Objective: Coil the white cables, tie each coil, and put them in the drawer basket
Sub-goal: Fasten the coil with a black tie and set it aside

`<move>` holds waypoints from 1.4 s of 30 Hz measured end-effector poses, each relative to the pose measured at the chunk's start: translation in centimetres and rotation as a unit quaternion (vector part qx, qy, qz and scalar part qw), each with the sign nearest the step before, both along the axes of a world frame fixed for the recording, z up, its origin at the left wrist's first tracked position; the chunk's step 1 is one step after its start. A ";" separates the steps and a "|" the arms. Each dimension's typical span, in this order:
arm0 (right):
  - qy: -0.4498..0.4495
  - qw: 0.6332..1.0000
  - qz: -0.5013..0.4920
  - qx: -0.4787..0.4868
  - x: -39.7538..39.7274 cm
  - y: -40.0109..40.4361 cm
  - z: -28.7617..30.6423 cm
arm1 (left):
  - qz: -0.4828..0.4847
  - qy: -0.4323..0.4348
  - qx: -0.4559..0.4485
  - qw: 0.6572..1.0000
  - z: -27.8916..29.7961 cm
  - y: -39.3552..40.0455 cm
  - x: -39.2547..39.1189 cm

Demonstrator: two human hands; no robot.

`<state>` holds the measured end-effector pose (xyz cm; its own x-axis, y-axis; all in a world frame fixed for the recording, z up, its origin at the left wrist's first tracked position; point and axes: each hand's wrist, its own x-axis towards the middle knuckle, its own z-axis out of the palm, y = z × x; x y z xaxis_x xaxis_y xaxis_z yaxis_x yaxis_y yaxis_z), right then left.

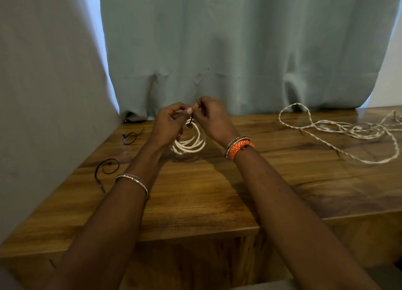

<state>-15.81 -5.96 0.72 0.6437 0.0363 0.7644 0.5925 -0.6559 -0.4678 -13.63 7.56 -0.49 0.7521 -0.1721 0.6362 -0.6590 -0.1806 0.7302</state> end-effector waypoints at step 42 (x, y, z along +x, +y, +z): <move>-0.079 0.993 -0.083 -0.039 -1.5 1.5 -0.5 | -0.071 0.136 -0.036 0.987 1.1 -0.2 -1.4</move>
